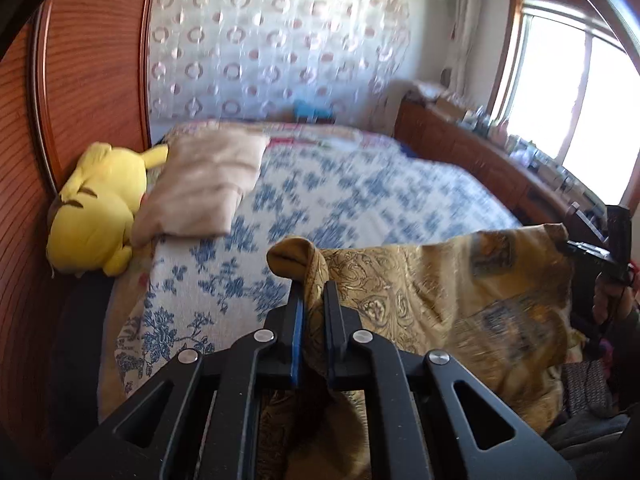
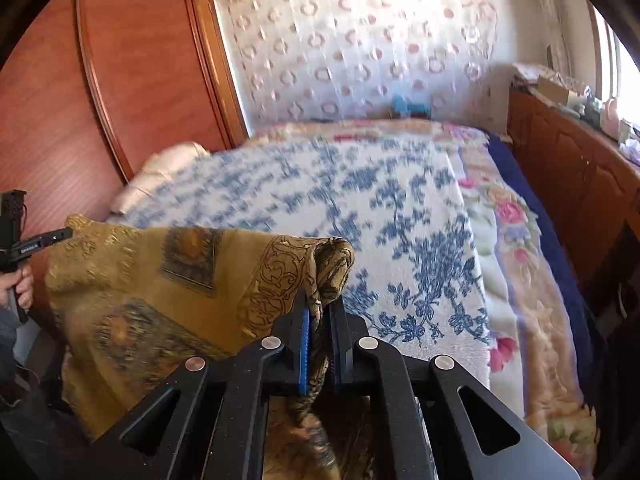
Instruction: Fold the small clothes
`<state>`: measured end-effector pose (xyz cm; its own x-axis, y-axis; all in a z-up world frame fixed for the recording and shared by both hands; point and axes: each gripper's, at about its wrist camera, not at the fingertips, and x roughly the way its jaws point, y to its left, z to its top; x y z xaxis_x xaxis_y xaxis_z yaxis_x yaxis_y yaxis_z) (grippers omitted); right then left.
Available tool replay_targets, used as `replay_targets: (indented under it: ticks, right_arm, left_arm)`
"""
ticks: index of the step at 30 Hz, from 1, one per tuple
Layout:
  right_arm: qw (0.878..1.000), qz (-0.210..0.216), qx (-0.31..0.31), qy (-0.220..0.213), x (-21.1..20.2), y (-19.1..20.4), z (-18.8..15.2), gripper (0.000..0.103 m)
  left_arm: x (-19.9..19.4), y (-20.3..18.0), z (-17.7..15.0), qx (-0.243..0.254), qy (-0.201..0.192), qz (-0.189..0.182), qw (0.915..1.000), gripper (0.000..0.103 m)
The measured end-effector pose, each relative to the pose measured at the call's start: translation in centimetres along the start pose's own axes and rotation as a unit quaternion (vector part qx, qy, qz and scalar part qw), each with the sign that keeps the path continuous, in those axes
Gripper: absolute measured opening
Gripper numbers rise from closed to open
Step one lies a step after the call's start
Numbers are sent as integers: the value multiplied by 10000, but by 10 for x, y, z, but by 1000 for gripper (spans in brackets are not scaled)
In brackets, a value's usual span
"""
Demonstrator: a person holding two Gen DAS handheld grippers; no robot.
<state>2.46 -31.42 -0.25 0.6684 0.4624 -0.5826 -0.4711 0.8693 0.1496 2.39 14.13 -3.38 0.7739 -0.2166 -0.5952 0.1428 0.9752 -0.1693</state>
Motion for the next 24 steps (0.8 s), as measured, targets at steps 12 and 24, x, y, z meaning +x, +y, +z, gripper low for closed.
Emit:
replay_targets:
  ticks: [12, 24]
  right_arm:
    - [9860, 189, -461, -1590, -184, 34, 51, 7]
    - [9773, -1309, -1093, -1255, -86, 18, 223, 7]
  left_arm:
    - [-138, -40, 66, 331, -1682, -212, 9850, 9]
    - [15, -19, 222, 807, -1562, 583, 9827, 23]
